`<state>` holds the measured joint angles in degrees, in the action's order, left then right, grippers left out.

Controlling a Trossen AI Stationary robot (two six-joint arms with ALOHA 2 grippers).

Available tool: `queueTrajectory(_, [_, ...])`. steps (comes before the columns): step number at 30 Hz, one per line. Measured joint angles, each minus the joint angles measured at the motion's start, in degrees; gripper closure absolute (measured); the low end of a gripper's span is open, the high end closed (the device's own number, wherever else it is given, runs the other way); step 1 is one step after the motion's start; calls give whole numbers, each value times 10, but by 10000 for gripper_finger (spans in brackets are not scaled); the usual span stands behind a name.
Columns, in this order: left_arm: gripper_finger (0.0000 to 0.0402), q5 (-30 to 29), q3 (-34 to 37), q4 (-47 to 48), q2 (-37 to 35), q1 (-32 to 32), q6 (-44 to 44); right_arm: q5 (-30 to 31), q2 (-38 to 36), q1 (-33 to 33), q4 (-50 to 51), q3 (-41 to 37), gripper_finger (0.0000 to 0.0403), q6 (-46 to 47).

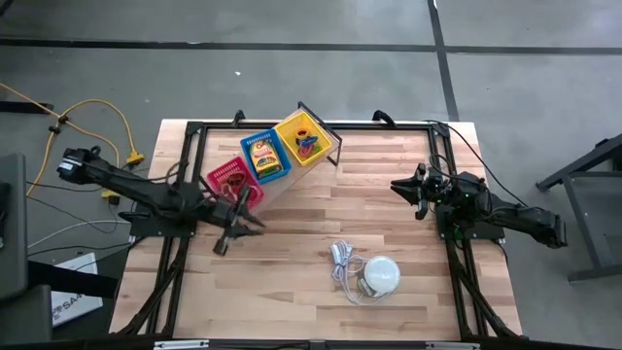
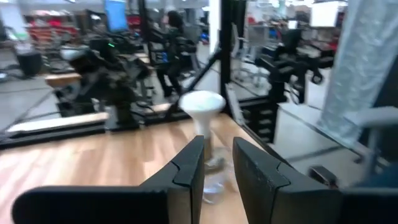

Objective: Pick & Place Office Desk Supplies
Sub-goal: Return to Home Position

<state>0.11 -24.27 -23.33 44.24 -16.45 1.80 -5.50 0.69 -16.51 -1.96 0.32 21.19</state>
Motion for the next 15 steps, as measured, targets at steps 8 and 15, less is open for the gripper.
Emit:
queueTrajectory(8, [323,-3,8,50,-31,-92,21,0,0,0,0,0,333,0])
queueTrajectory(15, [323,-45,59,14,-64,-135,18,0,0,0,0,0,333,0])
